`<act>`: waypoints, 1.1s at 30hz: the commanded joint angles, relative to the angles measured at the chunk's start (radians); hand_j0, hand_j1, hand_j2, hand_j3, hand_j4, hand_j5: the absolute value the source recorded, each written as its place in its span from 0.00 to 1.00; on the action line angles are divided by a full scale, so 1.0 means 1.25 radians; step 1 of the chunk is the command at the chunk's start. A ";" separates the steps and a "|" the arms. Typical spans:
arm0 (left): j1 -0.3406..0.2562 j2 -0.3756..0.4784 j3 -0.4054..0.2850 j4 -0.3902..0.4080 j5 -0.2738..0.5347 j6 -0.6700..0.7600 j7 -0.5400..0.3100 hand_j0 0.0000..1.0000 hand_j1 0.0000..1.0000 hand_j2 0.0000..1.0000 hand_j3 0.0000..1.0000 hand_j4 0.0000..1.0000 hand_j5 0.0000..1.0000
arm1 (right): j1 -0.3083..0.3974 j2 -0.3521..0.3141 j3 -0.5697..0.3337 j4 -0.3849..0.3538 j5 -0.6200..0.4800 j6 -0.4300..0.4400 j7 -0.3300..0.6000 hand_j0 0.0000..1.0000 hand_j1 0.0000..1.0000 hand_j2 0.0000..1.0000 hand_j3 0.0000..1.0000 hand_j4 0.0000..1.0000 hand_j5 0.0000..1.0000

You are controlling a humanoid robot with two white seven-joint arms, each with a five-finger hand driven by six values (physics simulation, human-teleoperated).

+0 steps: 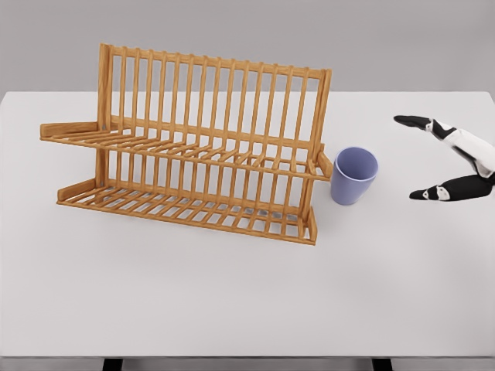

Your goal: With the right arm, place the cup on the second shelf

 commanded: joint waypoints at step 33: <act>0.000 0.000 0.000 0.000 0.000 0.000 0.000 1.00 1.00 1.00 1.00 1.00 1.00 | 0.011 0.162 0.021 0.160 -0.169 0.183 0.000 1.00 1.00 1.00 1.00 1.00 1.00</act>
